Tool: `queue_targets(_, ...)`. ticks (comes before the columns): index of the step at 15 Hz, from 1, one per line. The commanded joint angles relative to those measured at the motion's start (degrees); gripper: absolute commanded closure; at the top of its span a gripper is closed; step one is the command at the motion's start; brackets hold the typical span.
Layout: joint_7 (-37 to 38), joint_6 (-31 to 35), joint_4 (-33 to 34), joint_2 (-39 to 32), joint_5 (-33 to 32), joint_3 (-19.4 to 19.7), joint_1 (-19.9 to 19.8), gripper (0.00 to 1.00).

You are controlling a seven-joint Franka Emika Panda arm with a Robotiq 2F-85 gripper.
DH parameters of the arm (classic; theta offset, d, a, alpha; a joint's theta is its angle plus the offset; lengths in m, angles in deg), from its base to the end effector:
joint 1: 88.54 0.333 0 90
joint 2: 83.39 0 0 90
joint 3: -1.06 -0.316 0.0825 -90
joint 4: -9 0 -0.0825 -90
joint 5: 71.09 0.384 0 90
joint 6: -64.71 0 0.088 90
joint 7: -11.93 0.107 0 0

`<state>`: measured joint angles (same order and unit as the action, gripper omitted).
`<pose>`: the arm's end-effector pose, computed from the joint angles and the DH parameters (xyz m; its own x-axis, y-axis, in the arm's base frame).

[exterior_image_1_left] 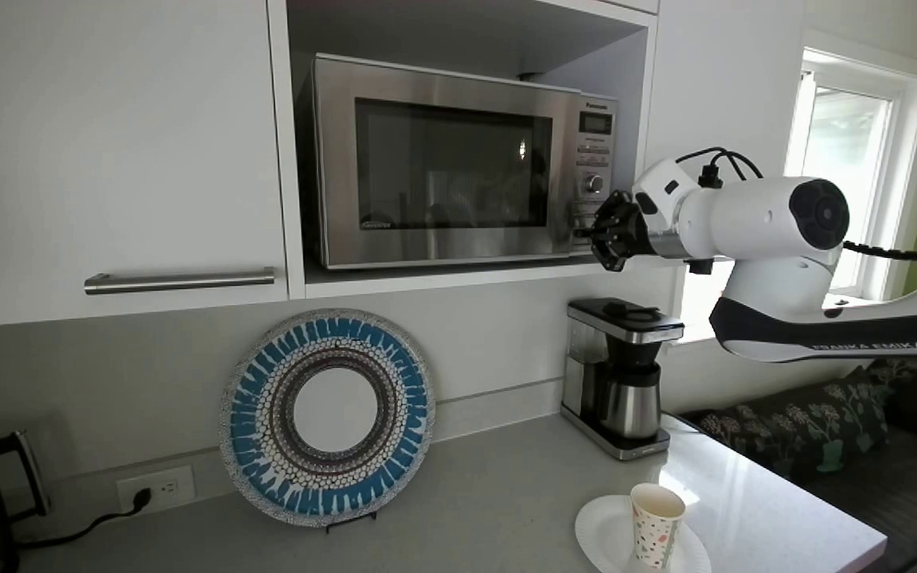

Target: Open the microwave

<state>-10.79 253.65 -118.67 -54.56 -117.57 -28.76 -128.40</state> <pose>0.4614 0.0580 0.6751 0.1604 0.9775 0.1368 0.1047 -0.1546 0.9824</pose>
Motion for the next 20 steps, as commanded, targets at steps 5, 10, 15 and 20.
queue_targets(5, -1.95, -1.00, -3.06, -3.40, -1.81, 7.19, 11.60, 1.00)
queue_targets(10, -1.97, -1.97, -3.79, -3.21, -1.86, 7.58, 11.63, 0.67)
queue_targets(15, -2.05, -5.12, -4.81, -1.57, -2.04, 8.19, 12.16, 0.53)
queue_targets(20, -19.21, -17.17, -6.35, 2.37, 16.67, 19.75, 30.12, 0.53)
